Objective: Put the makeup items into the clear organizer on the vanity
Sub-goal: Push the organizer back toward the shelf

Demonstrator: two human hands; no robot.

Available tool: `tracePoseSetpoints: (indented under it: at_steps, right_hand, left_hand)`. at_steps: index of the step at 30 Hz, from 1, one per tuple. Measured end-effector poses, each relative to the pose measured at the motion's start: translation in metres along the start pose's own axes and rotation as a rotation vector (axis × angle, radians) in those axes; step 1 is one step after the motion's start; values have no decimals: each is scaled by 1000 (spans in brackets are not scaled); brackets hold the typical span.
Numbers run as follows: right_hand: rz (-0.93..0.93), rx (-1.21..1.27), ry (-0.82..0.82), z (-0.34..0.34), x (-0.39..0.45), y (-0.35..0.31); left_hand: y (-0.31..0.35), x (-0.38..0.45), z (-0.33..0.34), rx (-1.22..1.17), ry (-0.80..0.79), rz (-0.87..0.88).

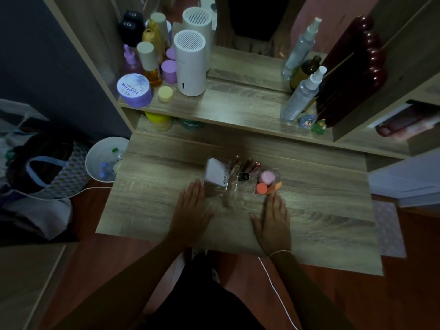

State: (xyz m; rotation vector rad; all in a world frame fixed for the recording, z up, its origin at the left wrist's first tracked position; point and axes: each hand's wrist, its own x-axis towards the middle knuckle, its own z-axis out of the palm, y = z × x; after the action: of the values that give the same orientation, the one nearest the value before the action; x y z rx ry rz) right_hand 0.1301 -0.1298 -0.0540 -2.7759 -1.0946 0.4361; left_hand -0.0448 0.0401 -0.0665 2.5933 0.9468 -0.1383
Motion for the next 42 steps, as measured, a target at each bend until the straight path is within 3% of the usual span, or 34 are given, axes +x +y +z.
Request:
tracePoseSetpoints:
  at_steps: [24, 42]
  right_hand:
    - [9, 4, 14, 0, 5, 13]
    - [23, -28, -41, -28, 17, 97]
  left_hand:
    - [-2, 5, -2, 69, -16, 111]
    - [77, 26, 10, 36, -42, 119]
